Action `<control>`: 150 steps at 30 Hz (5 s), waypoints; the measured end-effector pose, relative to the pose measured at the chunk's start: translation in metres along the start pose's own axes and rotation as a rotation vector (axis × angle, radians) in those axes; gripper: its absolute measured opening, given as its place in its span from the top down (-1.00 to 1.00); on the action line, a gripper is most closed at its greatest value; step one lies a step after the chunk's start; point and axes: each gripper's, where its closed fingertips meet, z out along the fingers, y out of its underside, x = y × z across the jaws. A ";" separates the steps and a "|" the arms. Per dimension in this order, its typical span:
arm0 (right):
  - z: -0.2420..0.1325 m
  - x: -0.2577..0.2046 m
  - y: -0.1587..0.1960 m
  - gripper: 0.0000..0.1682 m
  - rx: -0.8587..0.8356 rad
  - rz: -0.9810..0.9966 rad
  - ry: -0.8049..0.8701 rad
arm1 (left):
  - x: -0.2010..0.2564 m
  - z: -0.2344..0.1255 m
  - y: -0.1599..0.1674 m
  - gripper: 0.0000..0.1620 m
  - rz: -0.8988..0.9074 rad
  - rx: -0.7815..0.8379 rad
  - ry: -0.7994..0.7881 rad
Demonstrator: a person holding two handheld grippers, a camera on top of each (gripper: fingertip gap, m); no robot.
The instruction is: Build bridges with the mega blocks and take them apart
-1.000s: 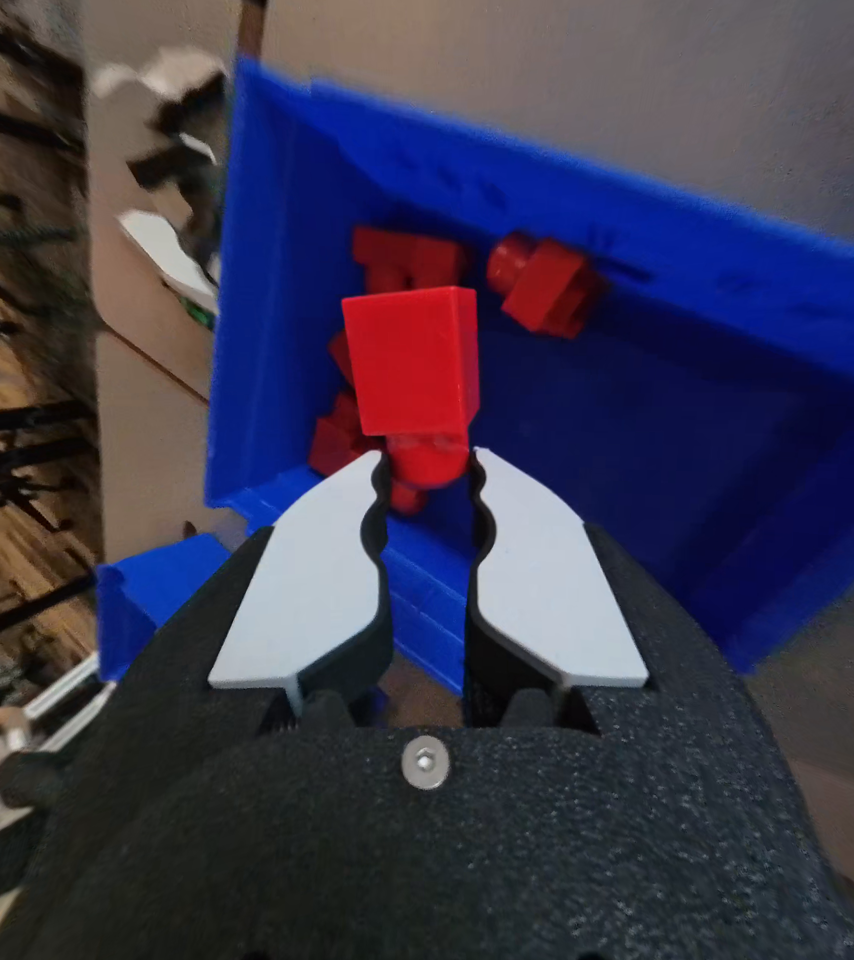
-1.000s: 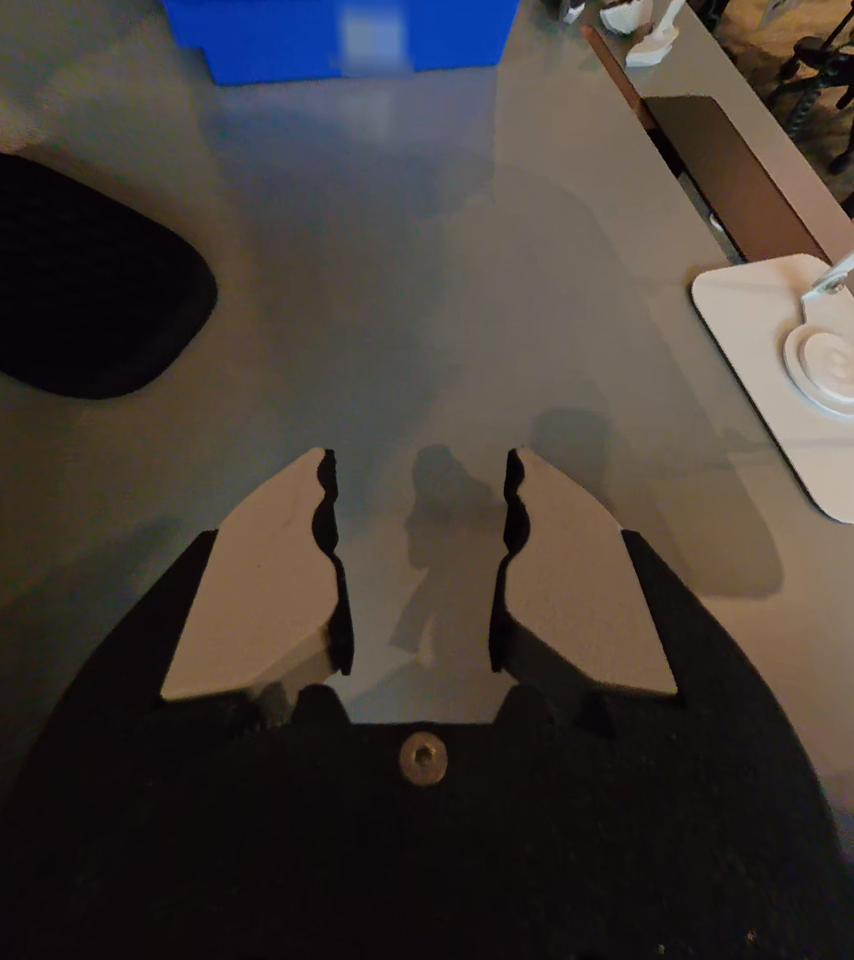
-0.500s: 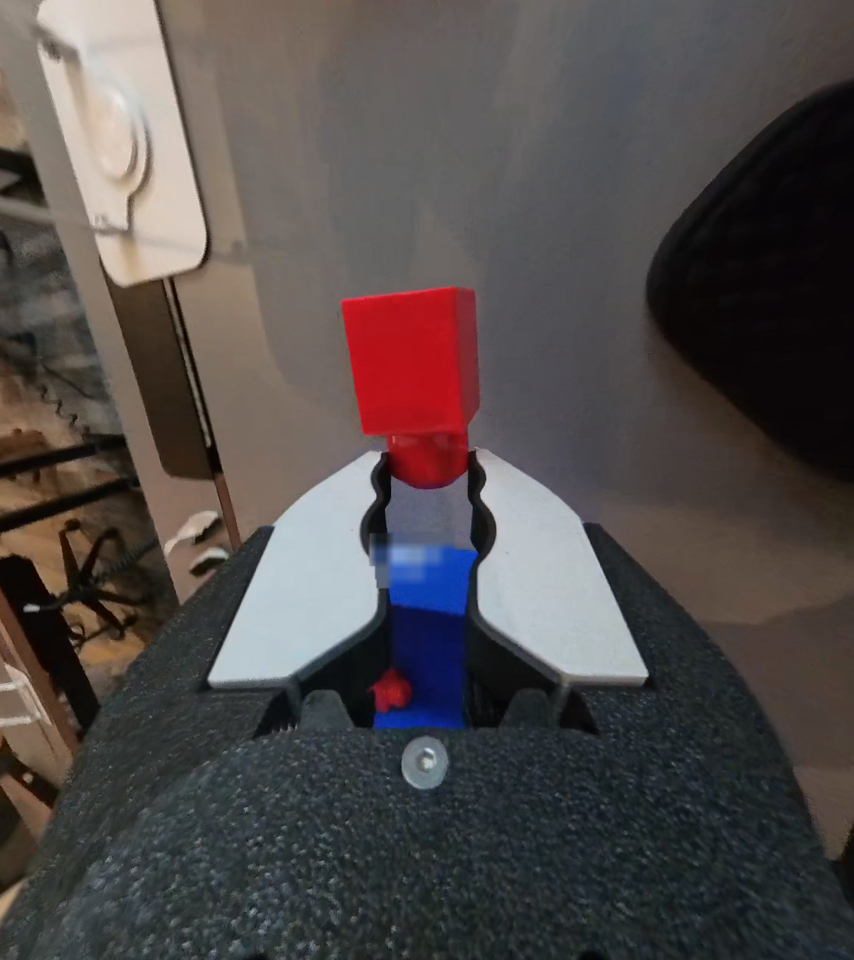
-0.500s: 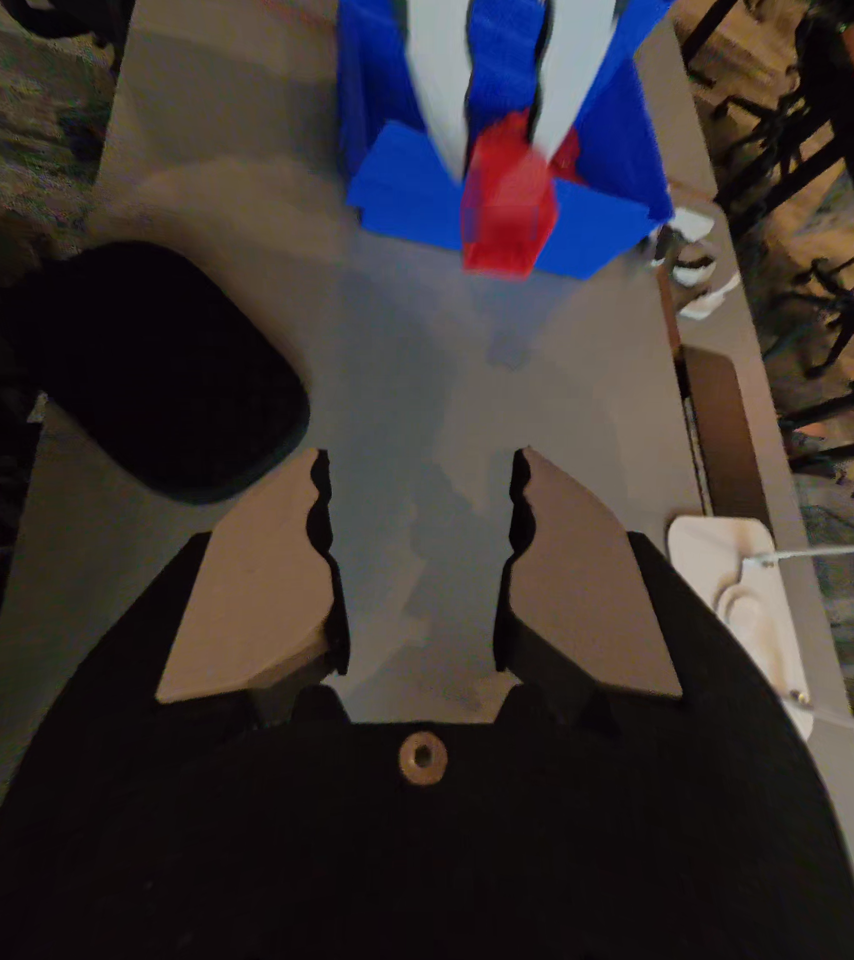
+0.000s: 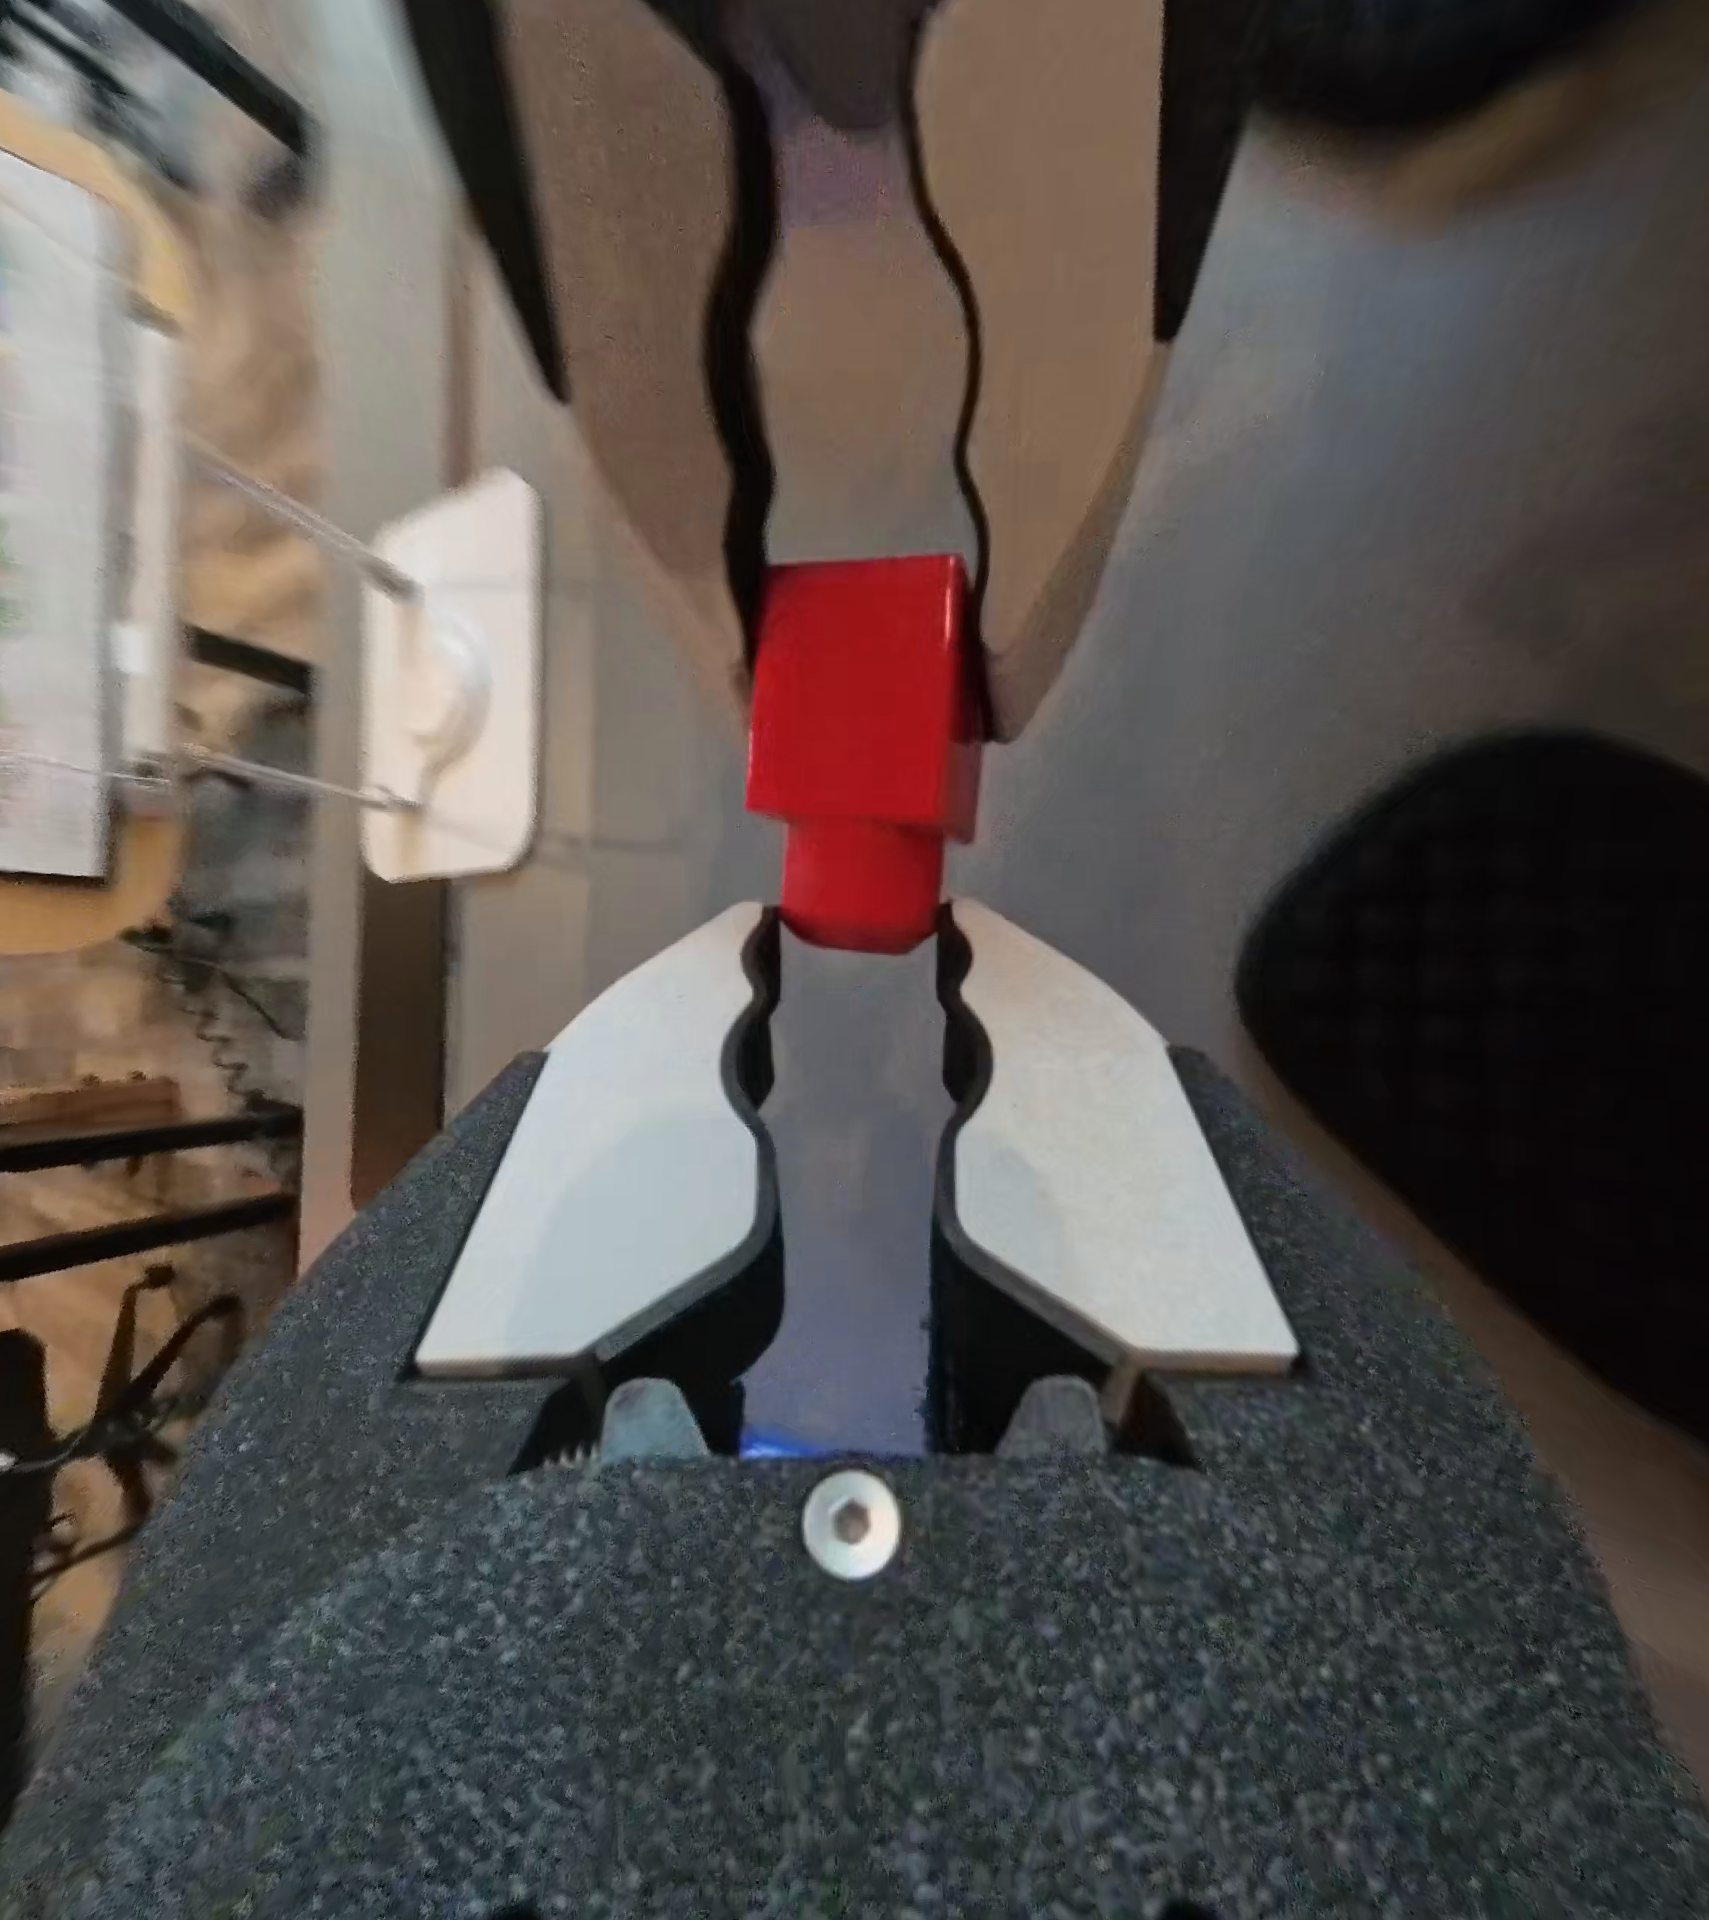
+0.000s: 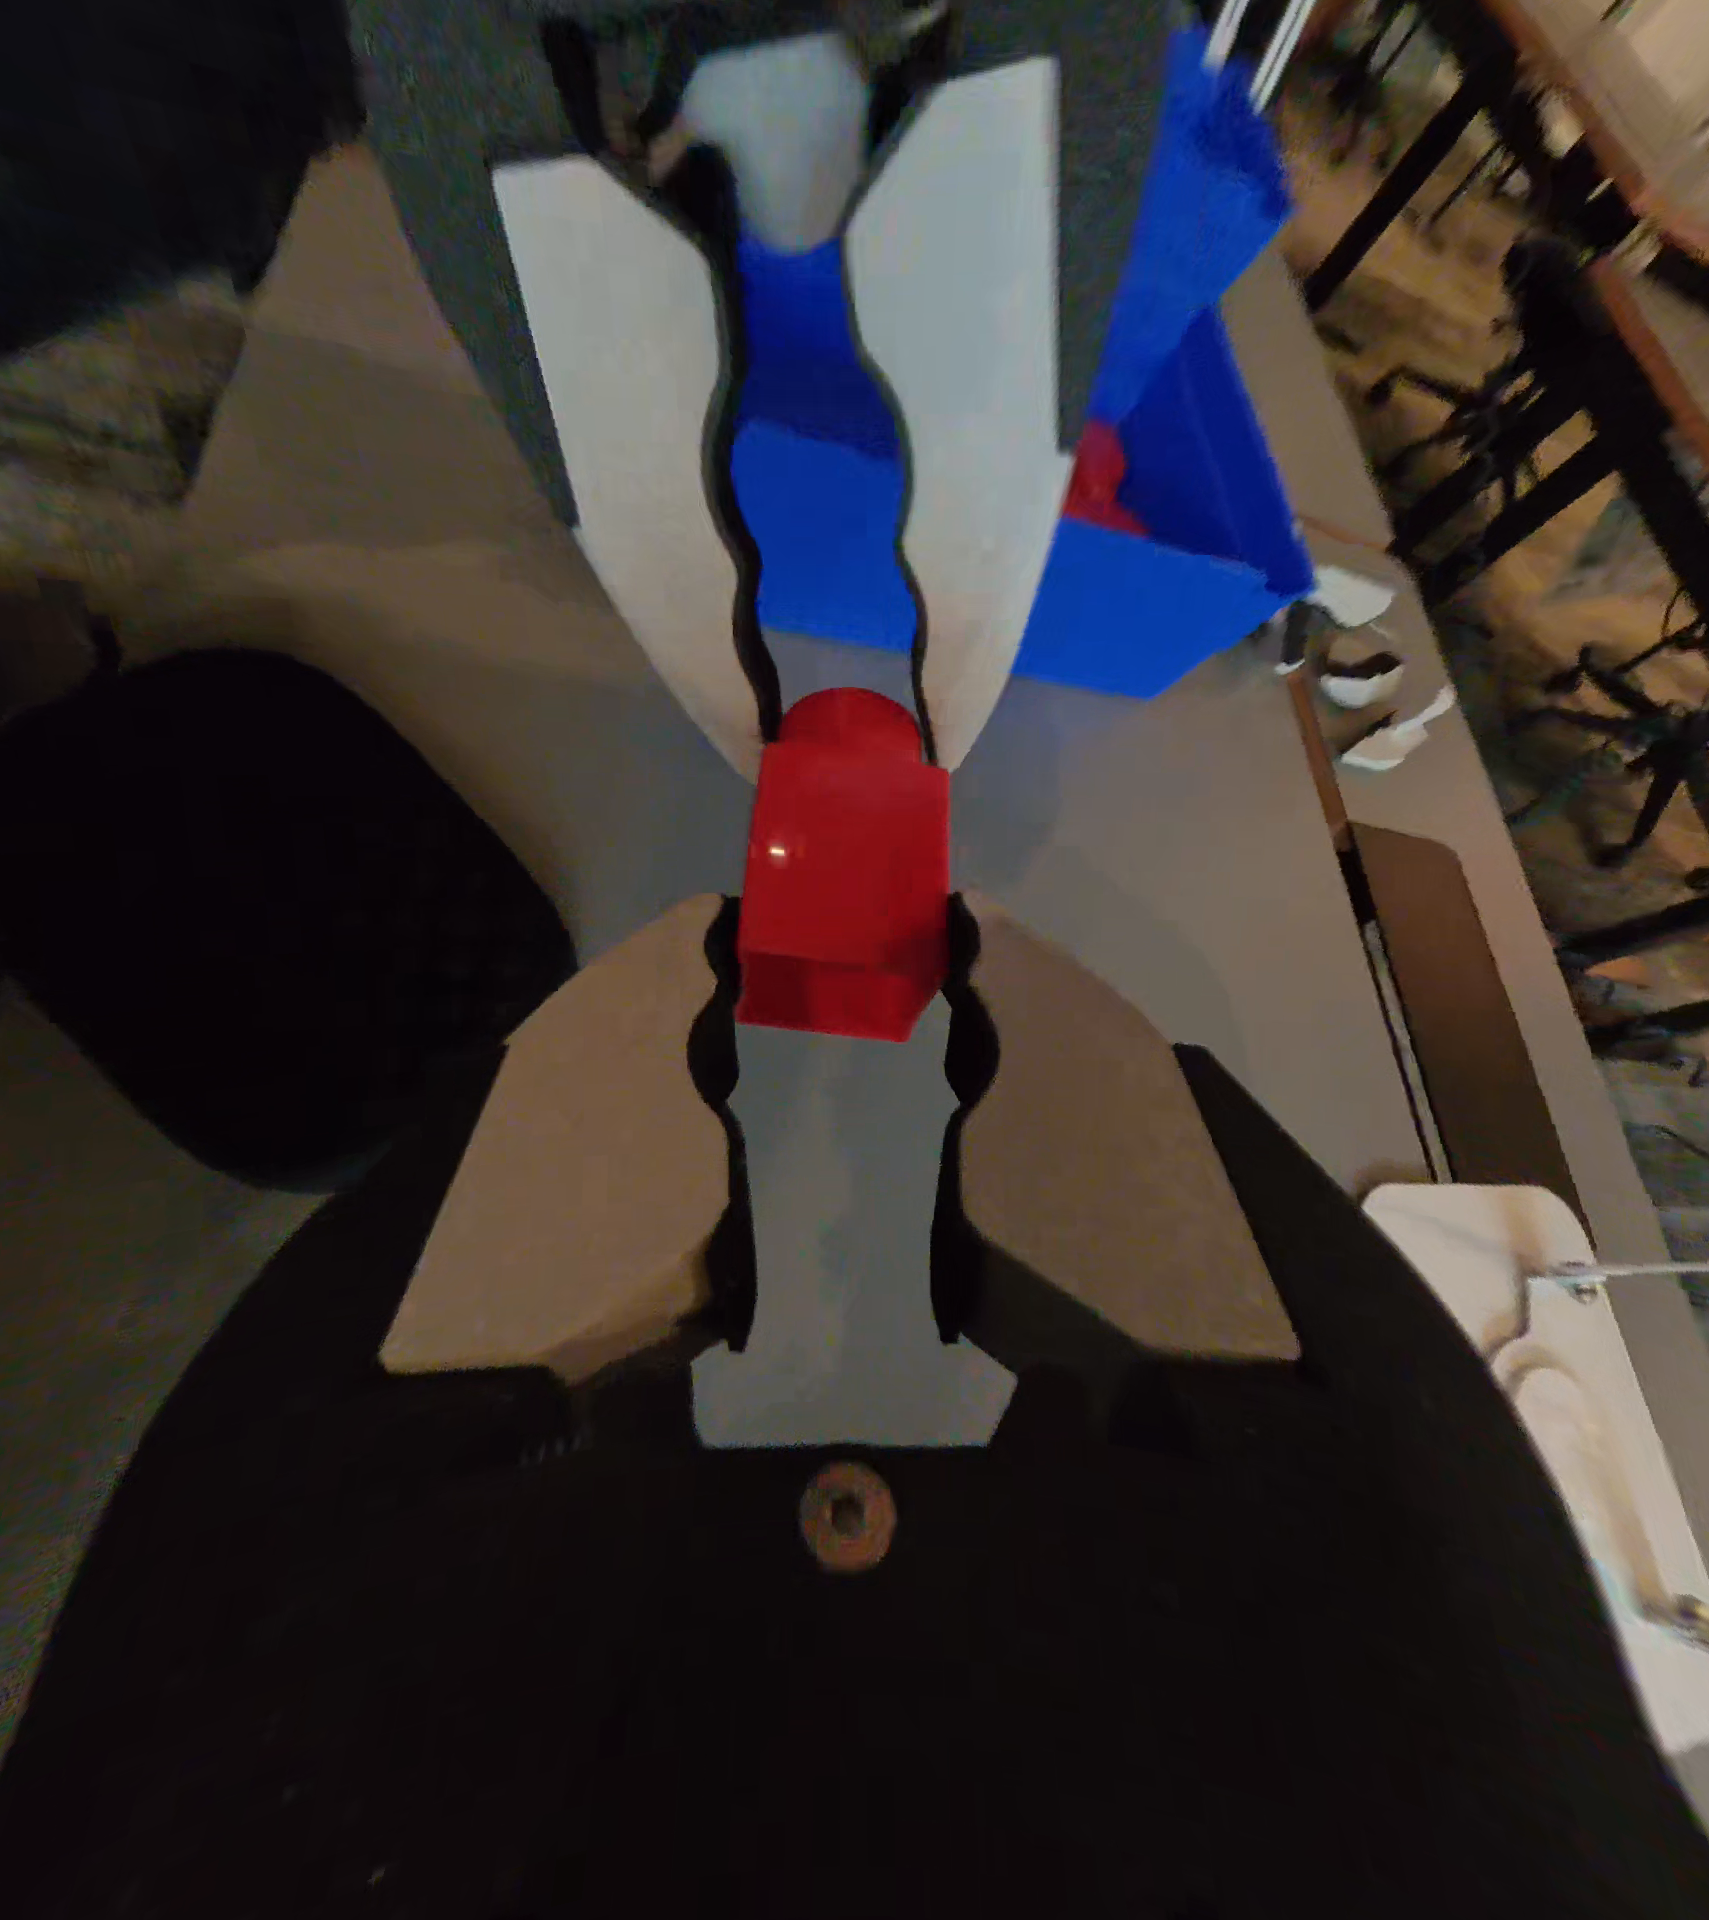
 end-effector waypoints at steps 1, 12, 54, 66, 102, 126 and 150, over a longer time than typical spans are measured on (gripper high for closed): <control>-0.006 0.004 -0.005 0.57 0.070 0.025 -0.001 | -0.006 -0.003 -0.007 0.62 -0.046 0.097 -0.061; -0.048 0.000 -0.042 0.57 0.632 0.241 -0.225 | -0.005 -0.039 -0.078 0.11 -0.650 1.013 -0.131; -0.023 -0.043 0.013 0.57 -0.287 -0.246 -0.322 | 0.051 0.030 -0.041 0.58 -0.389 0.266 -0.002; -0.024 -0.041 0.073 0.67 -0.457 -0.139 -0.308 | 0.055 0.016 -0.023 0.21 -0.519 0.430 -0.127; -0.024 -0.051 0.159 0.67 -0.506 0.047 -0.343 | 0.065 0.006 0.010 0.23 -0.621 0.441 -0.202; -0.061 -0.041 0.132 0.38 -0.353 0.092 -0.211 | 0.032 -0.044 0.047 0.17 -0.705 0.416 -0.258; -0.111 -0.028 0.150 0.39 -0.223 0.191 -0.019 | -0.064 -0.057 0.368 0.36 -1.173 -0.777 -0.538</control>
